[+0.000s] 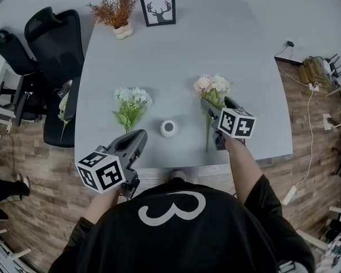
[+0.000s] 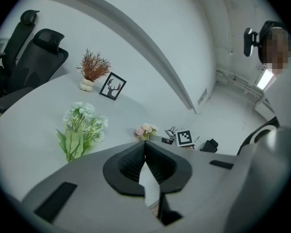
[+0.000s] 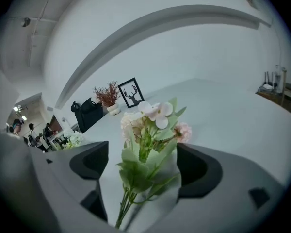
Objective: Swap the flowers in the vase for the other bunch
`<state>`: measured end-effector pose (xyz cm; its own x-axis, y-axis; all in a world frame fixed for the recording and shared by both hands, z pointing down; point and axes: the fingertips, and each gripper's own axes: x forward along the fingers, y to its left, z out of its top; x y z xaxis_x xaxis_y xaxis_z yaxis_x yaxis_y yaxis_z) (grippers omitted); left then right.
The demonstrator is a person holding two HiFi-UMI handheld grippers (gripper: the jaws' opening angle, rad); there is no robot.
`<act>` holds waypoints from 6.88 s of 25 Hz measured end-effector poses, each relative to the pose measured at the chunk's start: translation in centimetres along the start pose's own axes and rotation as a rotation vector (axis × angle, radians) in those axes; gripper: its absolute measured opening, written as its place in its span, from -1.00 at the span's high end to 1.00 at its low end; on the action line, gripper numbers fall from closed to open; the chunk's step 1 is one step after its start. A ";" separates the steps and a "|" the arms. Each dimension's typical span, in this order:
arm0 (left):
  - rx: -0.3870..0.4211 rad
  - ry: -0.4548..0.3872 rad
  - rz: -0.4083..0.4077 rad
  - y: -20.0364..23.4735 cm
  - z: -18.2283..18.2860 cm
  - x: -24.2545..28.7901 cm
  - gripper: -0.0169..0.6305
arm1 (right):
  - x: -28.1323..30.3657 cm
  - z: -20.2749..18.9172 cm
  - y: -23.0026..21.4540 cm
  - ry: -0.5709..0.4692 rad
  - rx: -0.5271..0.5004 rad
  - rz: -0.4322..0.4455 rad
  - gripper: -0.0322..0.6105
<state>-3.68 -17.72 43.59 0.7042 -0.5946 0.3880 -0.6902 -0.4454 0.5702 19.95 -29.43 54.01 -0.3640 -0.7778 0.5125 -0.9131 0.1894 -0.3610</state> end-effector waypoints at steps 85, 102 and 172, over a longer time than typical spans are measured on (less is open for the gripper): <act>0.212 -0.029 -0.092 -2.5 4.3 -2.4 0.91 | -12.2 4.1 21.8 -0.180 -0.129 0.662 0.87; 0.219 0.031 0.156 5.0 6.4 2.0 0.36 | -6.6 5.8 17.9 -0.110 -0.107 0.739 0.87; 0.250 0.029 0.285 10.8 7.0 -0.9 0.79 | -11.4 2.7 19.7 -0.105 -0.101 0.586 0.87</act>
<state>-12.89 -26.69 44.34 0.4800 -0.7005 0.5282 -0.8759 -0.4167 0.2432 6.65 -18.45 38.91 -0.7964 -0.5806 0.1690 -0.5807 0.6564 -0.4816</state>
